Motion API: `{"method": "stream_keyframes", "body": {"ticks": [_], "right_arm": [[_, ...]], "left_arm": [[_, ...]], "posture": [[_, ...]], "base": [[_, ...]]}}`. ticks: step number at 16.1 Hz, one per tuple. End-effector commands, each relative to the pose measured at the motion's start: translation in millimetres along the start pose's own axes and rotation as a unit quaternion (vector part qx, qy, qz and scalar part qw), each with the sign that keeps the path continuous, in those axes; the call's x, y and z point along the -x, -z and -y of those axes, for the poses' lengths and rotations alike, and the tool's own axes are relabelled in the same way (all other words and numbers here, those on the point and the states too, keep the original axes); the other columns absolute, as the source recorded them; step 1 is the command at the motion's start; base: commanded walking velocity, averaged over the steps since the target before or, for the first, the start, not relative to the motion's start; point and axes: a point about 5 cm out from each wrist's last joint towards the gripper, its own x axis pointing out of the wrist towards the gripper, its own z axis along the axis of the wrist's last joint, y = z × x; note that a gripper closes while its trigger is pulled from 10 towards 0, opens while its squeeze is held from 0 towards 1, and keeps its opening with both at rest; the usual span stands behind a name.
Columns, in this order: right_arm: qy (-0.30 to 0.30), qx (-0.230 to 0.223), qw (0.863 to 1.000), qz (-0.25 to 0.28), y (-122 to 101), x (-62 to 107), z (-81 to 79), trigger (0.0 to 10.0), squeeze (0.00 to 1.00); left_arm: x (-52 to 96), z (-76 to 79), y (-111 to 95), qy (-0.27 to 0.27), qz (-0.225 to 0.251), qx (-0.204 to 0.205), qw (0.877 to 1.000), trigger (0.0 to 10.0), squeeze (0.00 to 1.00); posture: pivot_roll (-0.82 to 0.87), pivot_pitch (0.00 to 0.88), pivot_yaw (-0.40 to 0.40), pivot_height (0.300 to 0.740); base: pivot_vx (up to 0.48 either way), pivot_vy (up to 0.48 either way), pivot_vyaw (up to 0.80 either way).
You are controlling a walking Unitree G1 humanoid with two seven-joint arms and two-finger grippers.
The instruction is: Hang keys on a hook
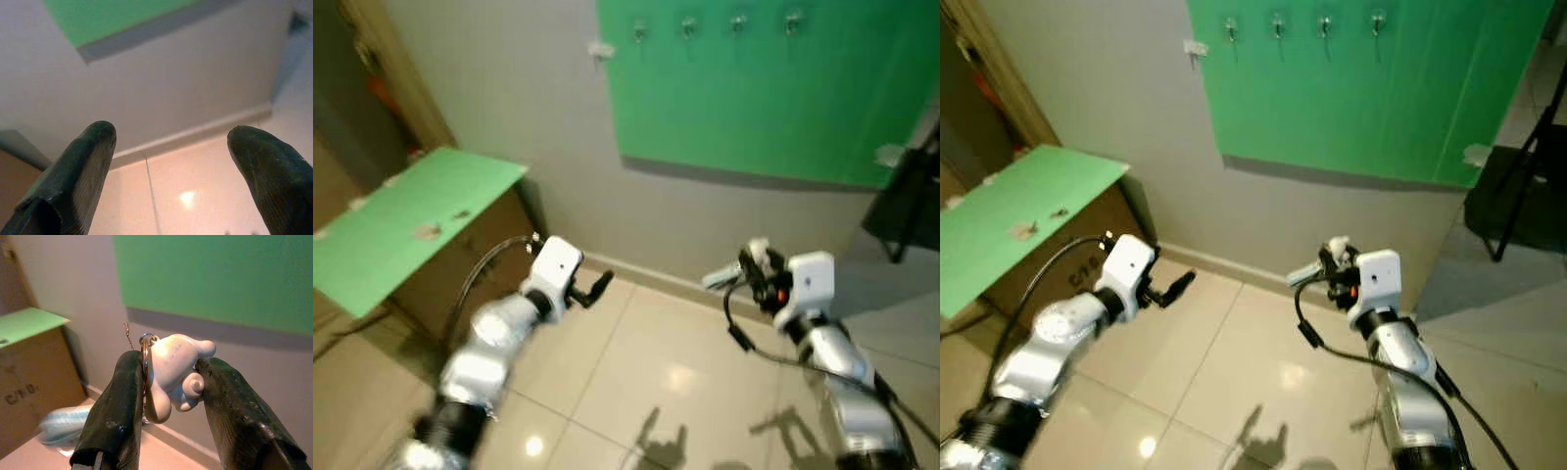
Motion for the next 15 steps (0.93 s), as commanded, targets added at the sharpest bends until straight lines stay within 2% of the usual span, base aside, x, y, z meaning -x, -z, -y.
{"method": "stream_keyframes", "body": {"ticks": [1,3,5,8,9,12,15], "right_arm": [[-0.049,0.002,0.999,0.016,-16,-9.3,-5.9,0.0,0.00],[-0.101,0.010,0.994,0.024,-40,-18.1,-2.0,0.0,0.00],[-0.143,0.022,0.989,0.031,-56,-20.9,-2.8,0.0,0.00],[-0.215,0.024,0.976,0.028,-76,-24.3,-6.4,0.0,0.00],[-0.257,0.024,0.966,0.017,-83,-24.2,-9.1,0.0,0.00],[-0.300,0.038,0.953,0.012,-97,-28.2,-10.4,0.0,0.00],[-0.311,0.047,0.949,0.012,-107,-31.3,-9.9,0.0,0.00]], "left_arm": [[5.4,-9.8,6,0.036,-0.032,-0.017,0.999,10.0,0.00],[8.4,-27.2,-9,0.083,-0.034,-0.048,0.995,10.0,0.00],[11.1,-30.1,-21,0.127,-0.028,-0.066,0.989,10.0,0.00],[21.0,-27.3,-43,0.236,-0.015,-0.087,0.968,10.0,0.00],[24.7,-26.5,-49,0.271,-0.014,-0.096,0.958,10.0,0.00],[26.8,-32.1,-60,0.289,0.001,-0.085,0.953,10.0,0.00],[29.4,-35.4,-73,0.293,0.030,-0.075,0.953,10.0,0.00]], "posture": [[-0.28,0.000,0.165,0.740],[-0.28,0.000,0.166,0.740],[-0.29,0.000,0.166,0.740],[-0.29,0.000,0.163,0.740],[-0.29,0.000,0.165,0.740],[-0.29,0.000,0.169,0.740],[-0.29,0.000,0.164,0.740]], "base": [[0.000,0.000,0.00],[0.000,0.000,0.00],[0.000,0.000,0.00],[0.000,0.000,0.00],[0.000,0.000,0.00],[0.000,0.000,0.00],[0.000,0.000,0.00]]}}
